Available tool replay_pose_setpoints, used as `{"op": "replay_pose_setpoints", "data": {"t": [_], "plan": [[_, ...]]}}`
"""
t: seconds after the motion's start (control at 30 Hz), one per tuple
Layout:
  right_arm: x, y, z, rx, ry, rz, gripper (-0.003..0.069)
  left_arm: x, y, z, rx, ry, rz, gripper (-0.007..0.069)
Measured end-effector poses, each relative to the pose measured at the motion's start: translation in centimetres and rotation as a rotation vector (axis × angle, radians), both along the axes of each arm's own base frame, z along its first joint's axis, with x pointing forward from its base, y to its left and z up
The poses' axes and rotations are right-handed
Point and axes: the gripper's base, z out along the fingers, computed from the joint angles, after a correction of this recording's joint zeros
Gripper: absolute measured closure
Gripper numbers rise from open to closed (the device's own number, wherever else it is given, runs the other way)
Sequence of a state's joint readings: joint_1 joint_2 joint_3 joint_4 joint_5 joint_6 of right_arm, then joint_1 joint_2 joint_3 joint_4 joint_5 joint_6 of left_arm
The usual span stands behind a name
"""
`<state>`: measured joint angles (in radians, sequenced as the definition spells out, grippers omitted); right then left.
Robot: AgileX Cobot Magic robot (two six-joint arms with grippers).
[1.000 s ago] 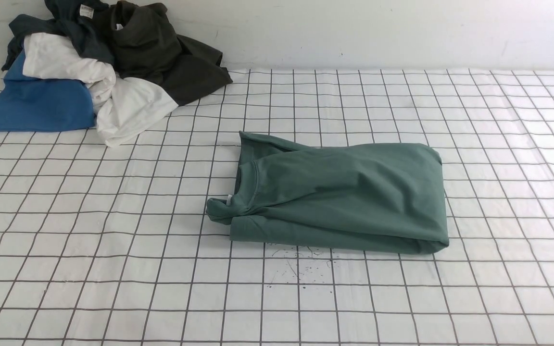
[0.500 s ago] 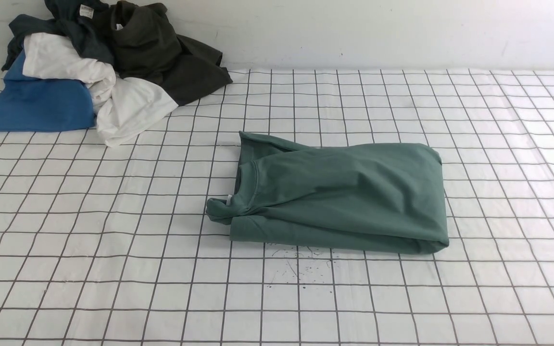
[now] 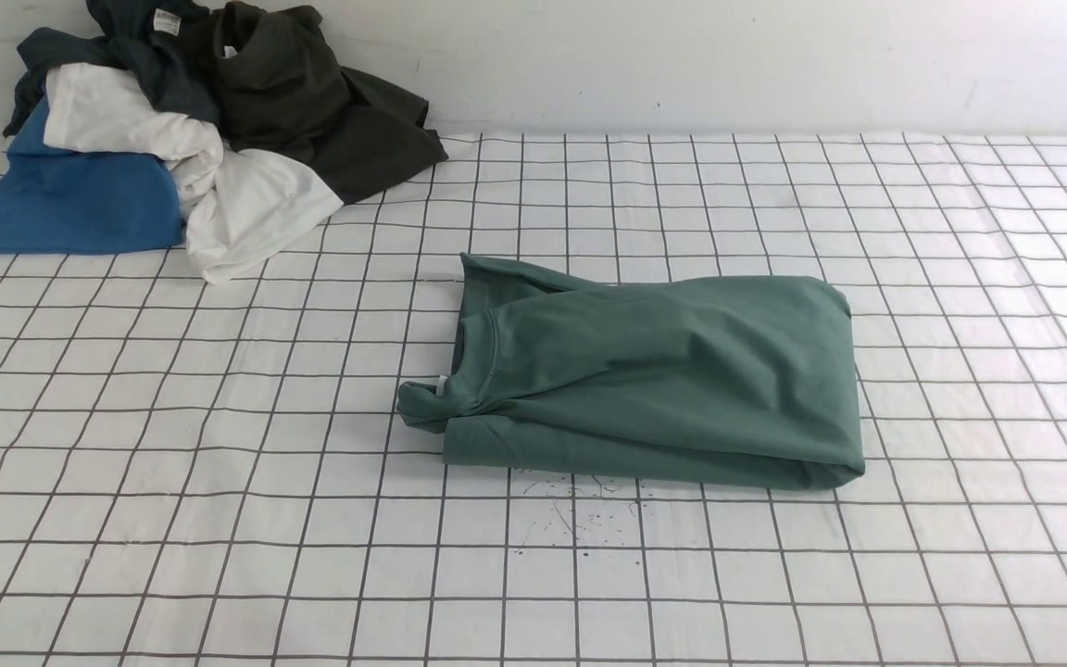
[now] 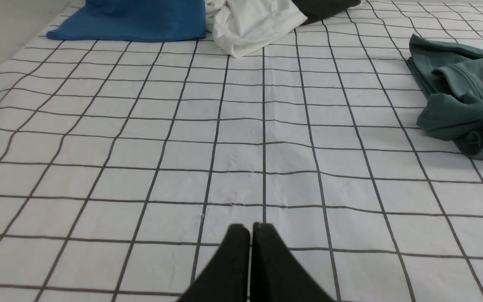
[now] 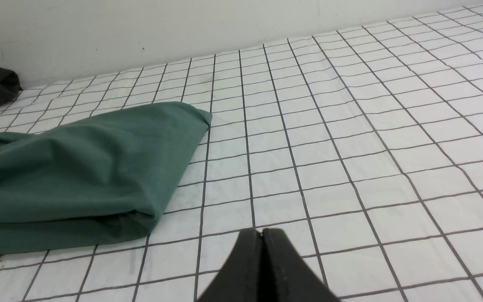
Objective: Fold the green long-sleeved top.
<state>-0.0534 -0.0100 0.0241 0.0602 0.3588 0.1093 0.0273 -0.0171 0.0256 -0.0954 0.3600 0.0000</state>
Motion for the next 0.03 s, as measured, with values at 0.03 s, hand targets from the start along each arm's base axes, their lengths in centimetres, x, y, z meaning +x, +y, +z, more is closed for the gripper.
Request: {"op": "replay_pose_setpoints", "data": {"t": [0.03], "plan": [[0.0,0.0,0.0,0.0,0.0,0.0,0.0673,0.0,0.0,0.0,0.0,0.0,0.0,0.0631]]}}
